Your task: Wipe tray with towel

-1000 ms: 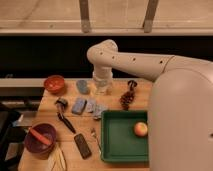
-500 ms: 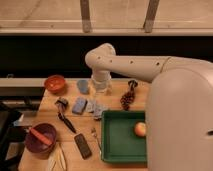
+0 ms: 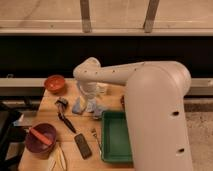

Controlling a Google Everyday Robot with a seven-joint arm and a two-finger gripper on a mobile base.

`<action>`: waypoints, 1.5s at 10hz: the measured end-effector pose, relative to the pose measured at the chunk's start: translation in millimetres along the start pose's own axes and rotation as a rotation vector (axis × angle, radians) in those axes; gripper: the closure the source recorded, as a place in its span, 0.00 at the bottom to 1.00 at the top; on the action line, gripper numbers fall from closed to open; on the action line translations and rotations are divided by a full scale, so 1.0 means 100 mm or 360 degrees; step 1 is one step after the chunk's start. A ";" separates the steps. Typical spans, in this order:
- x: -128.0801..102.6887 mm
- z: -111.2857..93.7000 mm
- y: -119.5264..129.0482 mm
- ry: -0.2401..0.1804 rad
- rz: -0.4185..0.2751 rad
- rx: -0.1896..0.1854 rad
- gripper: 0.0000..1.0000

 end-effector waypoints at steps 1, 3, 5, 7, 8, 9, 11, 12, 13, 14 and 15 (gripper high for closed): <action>0.02 0.12 -0.03 0.0022 0.0010 0.0007 0.25; 0.05 0.34 -0.16 0.0060 0.0045 0.0011 0.25; 0.11 0.52 -0.30 0.0109 0.0094 0.0000 0.25; 0.12 0.60 -0.33 0.0127 0.0113 -0.0027 0.28; 0.12 0.64 -0.32 0.0135 0.0112 -0.0050 0.38; 0.13 0.64 -0.30 0.0135 0.0108 -0.0067 0.48; 0.14 0.65 -0.27 0.0139 0.0102 -0.0088 0.67; 0.16 0.66 -0.24 0.0143 0.0095 -0.0095 0.77; 0.17 0.67 -0.22 0.0146 0.0085 -0.0100 0.89; 0.17 0.65 -0.21 0.0142 0.0076 -0.0098 0.97; 0.17 0.59 -0.22 0.0143 0.0065 -0.0089 1.00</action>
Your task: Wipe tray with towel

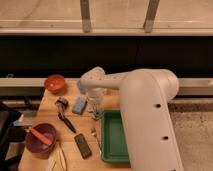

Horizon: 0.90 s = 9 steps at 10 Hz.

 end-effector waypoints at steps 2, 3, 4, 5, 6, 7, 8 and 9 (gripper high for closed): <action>0.00 -0.22 -0.08 -0.0025 -0.0003 -0.0010 1.00; 0.00 -0.44 -0.15 -0.0049 -0.0008 -0.0021 1.00; 0.01 -0.67 -0.21 -0.0068 -0.0019 -0.0040 1.00; 0.03 -0.86 -0.26 -0.0078 -0.0027 -0.0059 1.00; 0.08 -1.05 -0.33 -0.0086 -0.0034 -0.0078 1.00; 0.17 -1.25 -0.41 -0.0090 -0.0039 -0.0099 1.00; 0.35 -1.40 -0.51 -0.0075 -0.0037 -0.0118 1.00; 0.50 -1.46 -0.56 -0.0055 -0.0029 -0.0132 1.00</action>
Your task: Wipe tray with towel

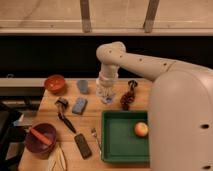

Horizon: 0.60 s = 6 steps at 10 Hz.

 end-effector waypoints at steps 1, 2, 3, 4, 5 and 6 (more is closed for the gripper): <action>0.23 -0.04 -0.04 0.0037 0.0023 -0.0028 1.00; 0.44 -0.02 -0.03 0.0073 0.0045 -0.0054 1.00; 0.66 0.05 0.03 0.0121 0.0081 -0.0084 1.00; 0.85 0.11 0.15 0.0160 0.0107 -0.0114 1.00; 1.10 0.19 0.25 0.0211 0.0137 -0.0143 1.00; 1.33 0.25 0.33 0.0258 0.0168 -0.0173 1.00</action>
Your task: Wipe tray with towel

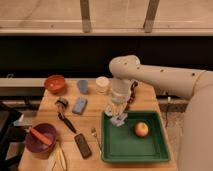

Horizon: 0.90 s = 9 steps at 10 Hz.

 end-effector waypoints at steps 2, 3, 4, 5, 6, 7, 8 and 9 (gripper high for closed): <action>0.33 0.16 0.06 0.0066 0.0041 -0.0045 1.00; 0.33 0.16 0.07 0.0068 0.0041 -0.0046 1.00; 0.32 0.16 0.08 0.0069 0.0036 -0.0046 1.00; 0.32 0.16 0.08 0.0068 0.0035 -0.0046 1.00; 0.32 0.16 0.07 0.0068 0.0037 -0.0046 1.00; 0.32 0.16 0.07 0.0078 0.0039 -0.0045 1.00; 0.31 0.19 0.06 0.0097 0.0054 -0.0047 1.00; 0.33 0.30 0.04 0.0134 0.0077 -0.0057 1.00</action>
